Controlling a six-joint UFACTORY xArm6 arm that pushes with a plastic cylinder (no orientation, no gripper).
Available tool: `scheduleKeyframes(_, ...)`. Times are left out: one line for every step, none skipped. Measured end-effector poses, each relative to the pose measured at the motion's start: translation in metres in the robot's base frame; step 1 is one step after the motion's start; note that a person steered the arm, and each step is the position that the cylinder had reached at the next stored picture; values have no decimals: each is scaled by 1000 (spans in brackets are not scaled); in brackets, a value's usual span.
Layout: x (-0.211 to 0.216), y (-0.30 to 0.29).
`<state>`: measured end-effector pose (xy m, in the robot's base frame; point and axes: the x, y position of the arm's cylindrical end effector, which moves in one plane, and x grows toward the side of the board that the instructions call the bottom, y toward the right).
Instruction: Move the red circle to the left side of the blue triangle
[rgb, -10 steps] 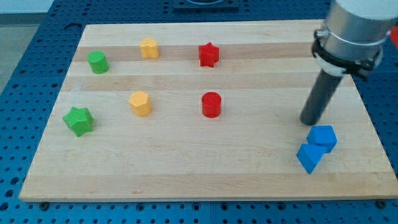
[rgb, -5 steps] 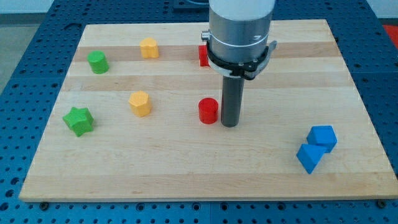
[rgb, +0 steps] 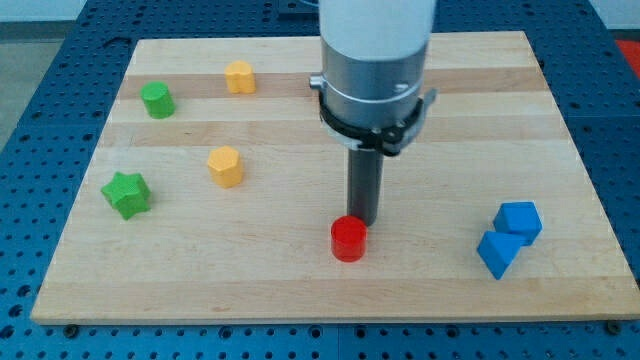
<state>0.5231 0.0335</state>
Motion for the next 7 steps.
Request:
scheduleKeyframes(-4, -18)
scheduleKeyframes(-3, -65)
scheduleKeyframes(14, -85)
scheduleKeyframes(19, -65)
scheduleKeyframes(19, 7)
scheduleKeyframes(19, 55)
scheduleKeyframes(19, 23)
